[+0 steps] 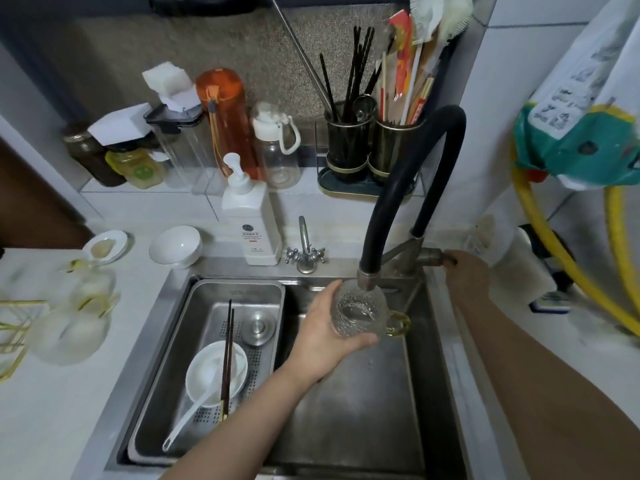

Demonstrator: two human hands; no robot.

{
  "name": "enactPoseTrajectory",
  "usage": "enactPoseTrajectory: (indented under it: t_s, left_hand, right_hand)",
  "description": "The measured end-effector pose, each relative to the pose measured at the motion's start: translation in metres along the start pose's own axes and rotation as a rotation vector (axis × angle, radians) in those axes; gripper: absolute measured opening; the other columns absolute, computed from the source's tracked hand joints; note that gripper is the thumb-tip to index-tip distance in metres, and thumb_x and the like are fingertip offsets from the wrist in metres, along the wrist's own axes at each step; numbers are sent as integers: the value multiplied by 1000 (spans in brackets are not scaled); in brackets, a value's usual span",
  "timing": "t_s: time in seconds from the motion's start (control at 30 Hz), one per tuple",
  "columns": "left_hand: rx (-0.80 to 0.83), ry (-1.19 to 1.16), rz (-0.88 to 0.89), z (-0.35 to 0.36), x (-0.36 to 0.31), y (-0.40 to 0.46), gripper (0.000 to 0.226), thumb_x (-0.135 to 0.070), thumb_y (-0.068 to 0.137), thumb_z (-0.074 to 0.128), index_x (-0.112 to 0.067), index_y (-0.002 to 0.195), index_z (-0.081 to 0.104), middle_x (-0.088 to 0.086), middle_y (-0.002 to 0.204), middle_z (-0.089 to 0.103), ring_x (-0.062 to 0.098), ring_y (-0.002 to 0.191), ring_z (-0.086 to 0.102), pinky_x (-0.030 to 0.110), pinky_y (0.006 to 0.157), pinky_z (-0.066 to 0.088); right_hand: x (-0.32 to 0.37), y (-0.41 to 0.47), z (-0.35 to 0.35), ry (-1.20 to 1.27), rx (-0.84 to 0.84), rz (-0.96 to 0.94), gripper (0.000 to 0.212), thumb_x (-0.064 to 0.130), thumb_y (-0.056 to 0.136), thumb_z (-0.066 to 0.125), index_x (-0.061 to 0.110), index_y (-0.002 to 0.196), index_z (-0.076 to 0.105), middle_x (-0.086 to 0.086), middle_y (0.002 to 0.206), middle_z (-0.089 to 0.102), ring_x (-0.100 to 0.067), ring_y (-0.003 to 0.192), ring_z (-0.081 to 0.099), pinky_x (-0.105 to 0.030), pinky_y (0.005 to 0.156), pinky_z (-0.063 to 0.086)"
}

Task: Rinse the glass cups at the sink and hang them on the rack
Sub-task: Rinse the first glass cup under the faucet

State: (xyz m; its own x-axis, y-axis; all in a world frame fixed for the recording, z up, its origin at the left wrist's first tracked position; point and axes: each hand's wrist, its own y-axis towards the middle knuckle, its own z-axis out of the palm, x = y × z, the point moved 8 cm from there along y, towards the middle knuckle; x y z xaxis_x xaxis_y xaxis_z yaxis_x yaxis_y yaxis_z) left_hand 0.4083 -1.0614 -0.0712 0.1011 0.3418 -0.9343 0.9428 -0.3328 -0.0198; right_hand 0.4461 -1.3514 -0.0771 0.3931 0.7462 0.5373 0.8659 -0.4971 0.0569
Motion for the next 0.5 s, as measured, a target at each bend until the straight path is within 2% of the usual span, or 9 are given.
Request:
enactPoseTrajectory:
  t_s: [0.17, 0.23, 0.3, 0.33, 0.4, 0.5]
  left_hand:
    - [6, 21, -8, 6, -3, 4, 99, -48, 51, 88, -30, 137, 42, -13, 130, 55, 4, 123, 51, 36, 109, 41]
    - [6, 35, -15, 7, -3, 5, 101, -50, 50, 87, -28, 138, 42, -14, 130, 54, 3, 124, 50, 34, 110, 40]
    - [9, 39, -19, 8, -4, 6, 98, -49, 51, 87, -30, 136, 43, -16, 129, 54, 1, 123, 49, 32, 110, 39]
    - [10, 39, -21, 8, -3, 6, 97, -48, 51, 87, -30, 136, 43, -16, 129, 54, 1, 123, 50, 32, 109, 40]
    - [14, 33, -17, 8, -4, 5, 95, -46, 52, 88, -31, 135, 43, -17, 127, 54, 0, 122, 50, 29, 108, 40]
    - [13, 32, -16, 8, -6, 4, 95, -48, 51, 87, -33, 135, 43, -17, 129, 54, 1, 123, 49, 31, 109, 39]
  right_hand:
    - [-8, 4, -3, 115, 18, 12, 27, 9, 96, 51, 3, 117, 67, -18, 113, 68, -33, 104, 61, -28, 80, 38]
    - [-13, 4, -3, 173, 21, 26, 27, 10, 96, 51, 4, 116, 68, -17, 110, 69, -29, 97, 61, -14, 64, 34]
    - [-17, 5, -2, 205, 29, 22, 27, 11, 96, 52, 5, 116, 68, -17, 109, 69, -28, 96, 61, -3, 61, 34]
    - [-17, 6, -2, 211, 34, 11, 26, 12, 96, 53, 5, 116, 68, -17, 109, 69, -30, 98, 62, -4, 63, 33]
    - [-19, 8, -1, 211, 48, -12, 26, 11, 95, 53, 5, 115, 68, -17, 108, 69, -32, 100, 63, -15, 67, 36]
    - [-23, 10, 1, 215, 53, -17, 25, 10, 95, 53, 6, 113, 69, -17, 109, 70, -34, 102, 63, -32, 84, 43]
